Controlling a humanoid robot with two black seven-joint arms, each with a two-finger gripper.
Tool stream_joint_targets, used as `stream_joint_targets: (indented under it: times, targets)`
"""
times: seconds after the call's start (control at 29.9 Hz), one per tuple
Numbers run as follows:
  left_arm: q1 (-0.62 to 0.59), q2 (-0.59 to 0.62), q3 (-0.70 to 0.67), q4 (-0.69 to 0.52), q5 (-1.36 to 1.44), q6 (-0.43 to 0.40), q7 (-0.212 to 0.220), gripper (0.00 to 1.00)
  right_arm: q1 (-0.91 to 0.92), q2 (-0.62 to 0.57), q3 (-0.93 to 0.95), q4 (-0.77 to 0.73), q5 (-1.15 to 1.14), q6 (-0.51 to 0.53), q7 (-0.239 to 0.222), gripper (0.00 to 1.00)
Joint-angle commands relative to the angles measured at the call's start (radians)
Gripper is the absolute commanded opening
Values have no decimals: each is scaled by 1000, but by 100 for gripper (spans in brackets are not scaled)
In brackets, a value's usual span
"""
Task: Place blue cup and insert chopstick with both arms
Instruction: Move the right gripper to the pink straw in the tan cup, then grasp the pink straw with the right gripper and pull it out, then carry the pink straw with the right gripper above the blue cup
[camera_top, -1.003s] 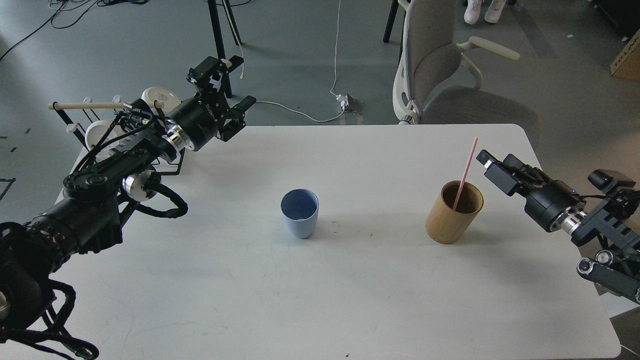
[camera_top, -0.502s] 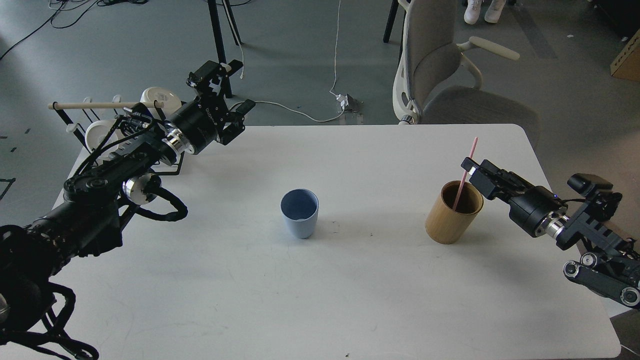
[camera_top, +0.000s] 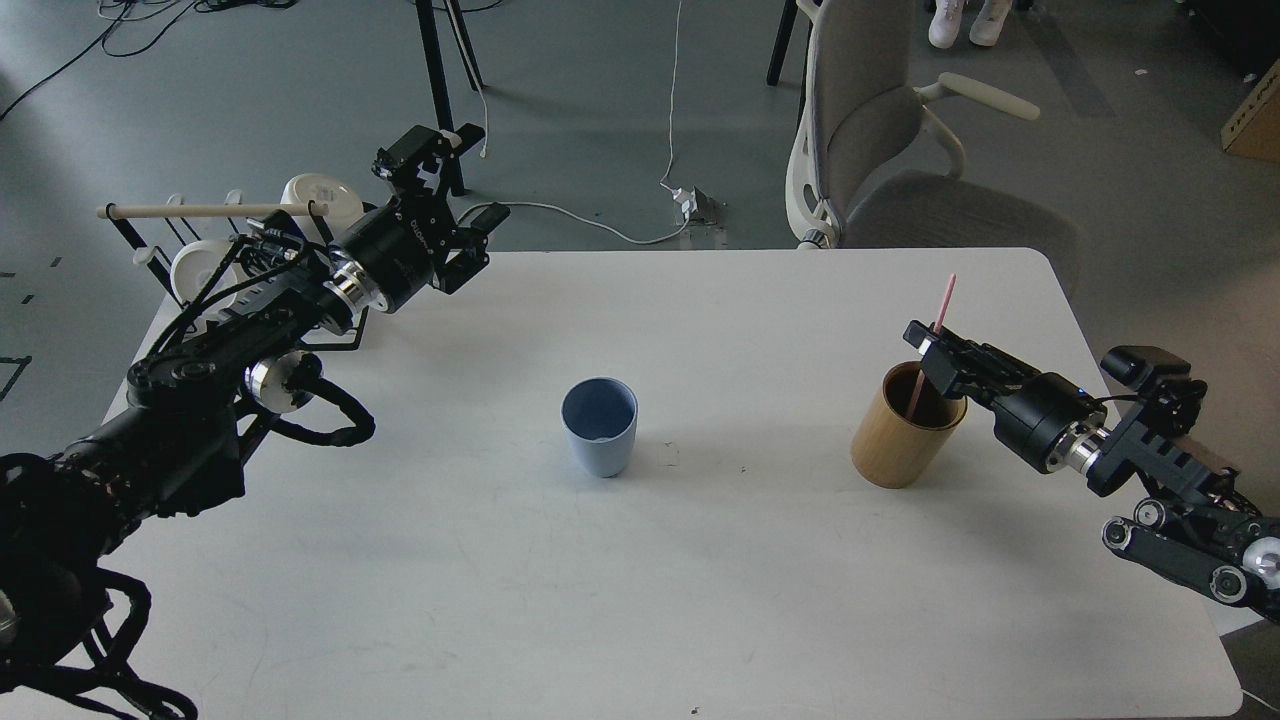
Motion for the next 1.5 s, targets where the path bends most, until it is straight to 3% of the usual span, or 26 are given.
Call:
stream_joint_targets:
  times: [0.0, 0.4, 0.64, 0.77, 1.04, 1.2, 1.34, 1.47]
  targets:
    - [1, 0, 0, 0, 0, 0, 0, 94, 3, 1, 0, -3, 0, -2, 0, 19]
    - [1, 0, 0, 2, -31, 0, 0, 94, 14, -2, 3, -5, 2, -9, 0, 1]
    - [9, 0, 0, 2, -31, 0, 0, 94, 41, -24, 19, 5, 9, -15, 0, 0]
    - [12, 0, 0, 5, -32, 0, 0, 94, 51, -99, 86, 21, 14, -15, 0, 0]
    - [62, 12, 3, 11, -44, 0, 0, 94, 46, -209, 267, 218, 66, -8, 0, 0]
    - [122, 47, 3, 12, -44, 0, 0, 94, 90, -177, 301, 265, 100, -3, 0, 0]
    - [170, 63, 3, 14, -44, 0, 0, 94, 162, 0, 229, 227, 81, 0, 0, 0]
    - [196, 75, 3, 15, -46, 0, 0, 94, 302, 116, 33, 135, 20, -2, 0, 0]
